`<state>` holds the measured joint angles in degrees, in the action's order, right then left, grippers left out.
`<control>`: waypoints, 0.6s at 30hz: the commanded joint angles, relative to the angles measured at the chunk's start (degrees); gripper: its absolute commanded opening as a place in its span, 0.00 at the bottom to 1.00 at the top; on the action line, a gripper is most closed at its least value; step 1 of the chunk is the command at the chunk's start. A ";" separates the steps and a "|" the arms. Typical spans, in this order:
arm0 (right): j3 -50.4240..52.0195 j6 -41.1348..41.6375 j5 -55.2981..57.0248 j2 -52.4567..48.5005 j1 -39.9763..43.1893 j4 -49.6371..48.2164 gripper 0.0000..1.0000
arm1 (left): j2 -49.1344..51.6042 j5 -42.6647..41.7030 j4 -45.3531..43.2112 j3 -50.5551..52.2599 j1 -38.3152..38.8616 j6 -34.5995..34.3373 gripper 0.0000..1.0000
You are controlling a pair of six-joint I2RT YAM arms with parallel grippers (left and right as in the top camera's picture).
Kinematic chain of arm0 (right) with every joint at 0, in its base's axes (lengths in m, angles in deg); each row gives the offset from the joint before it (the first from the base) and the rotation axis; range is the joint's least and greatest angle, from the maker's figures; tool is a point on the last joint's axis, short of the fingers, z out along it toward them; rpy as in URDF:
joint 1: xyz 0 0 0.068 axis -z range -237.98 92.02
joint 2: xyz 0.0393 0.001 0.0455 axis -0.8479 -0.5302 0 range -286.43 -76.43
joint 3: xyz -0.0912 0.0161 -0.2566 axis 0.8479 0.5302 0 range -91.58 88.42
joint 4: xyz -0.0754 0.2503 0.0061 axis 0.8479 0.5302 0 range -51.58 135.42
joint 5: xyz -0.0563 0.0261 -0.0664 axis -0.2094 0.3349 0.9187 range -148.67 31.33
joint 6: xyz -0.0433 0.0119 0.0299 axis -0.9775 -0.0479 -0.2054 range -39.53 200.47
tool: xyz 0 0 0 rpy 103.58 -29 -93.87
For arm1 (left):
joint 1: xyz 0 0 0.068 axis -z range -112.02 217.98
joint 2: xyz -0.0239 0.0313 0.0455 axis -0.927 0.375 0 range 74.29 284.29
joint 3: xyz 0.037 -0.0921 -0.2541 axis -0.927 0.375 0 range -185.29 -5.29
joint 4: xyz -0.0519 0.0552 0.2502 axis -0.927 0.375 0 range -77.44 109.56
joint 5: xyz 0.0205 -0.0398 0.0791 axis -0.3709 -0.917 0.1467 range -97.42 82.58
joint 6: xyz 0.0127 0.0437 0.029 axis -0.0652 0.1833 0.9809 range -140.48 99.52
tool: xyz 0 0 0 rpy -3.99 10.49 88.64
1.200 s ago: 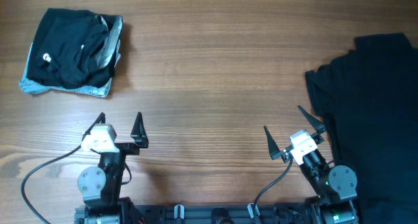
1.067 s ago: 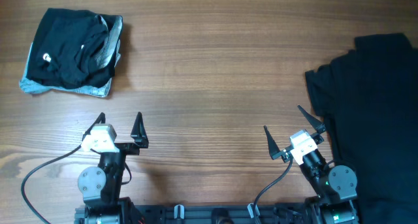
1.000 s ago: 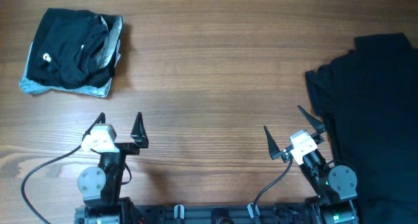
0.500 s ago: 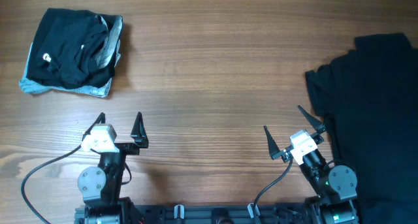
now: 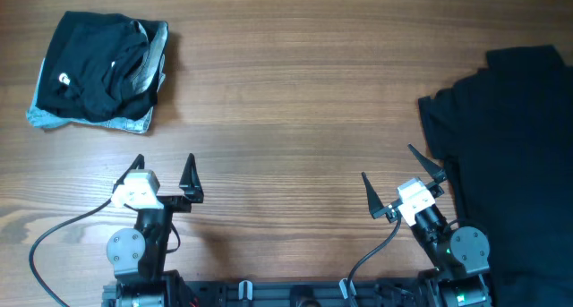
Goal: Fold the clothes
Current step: 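Move the right gripper to the black t-shirt at the right edge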
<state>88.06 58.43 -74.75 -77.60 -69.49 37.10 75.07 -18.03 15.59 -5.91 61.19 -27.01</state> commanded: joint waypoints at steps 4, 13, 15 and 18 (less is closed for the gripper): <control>0.04 -2.40 -0.94 0.20 0.35 -1.42 1.00 | -0.61 -0.04 -0.37 0.31 0.28 -0.28 1.00; -1.49 6.67 -6.71 0.20 0.35 -13.38 1.00 | -0.61 -7.74 -13.11 -0.68 0.28 -0.33 1.00; -6.08 13.86 -0.02 -0.13 0.35 -12.68 1.00 | -0.02 -7.50 -13.16 -4.96 0.26 -1.49 1.00; -13.90 14.78 3.72 -4.31 0.35 -6.82 1.00 | 5.70 -1.18 -4.68 -14.75 0.24 -1.40 1.00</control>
<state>81.41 67.92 -76.49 -78.43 -69.49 27.31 76.05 -24.33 6.84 -11.35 61.19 -27.49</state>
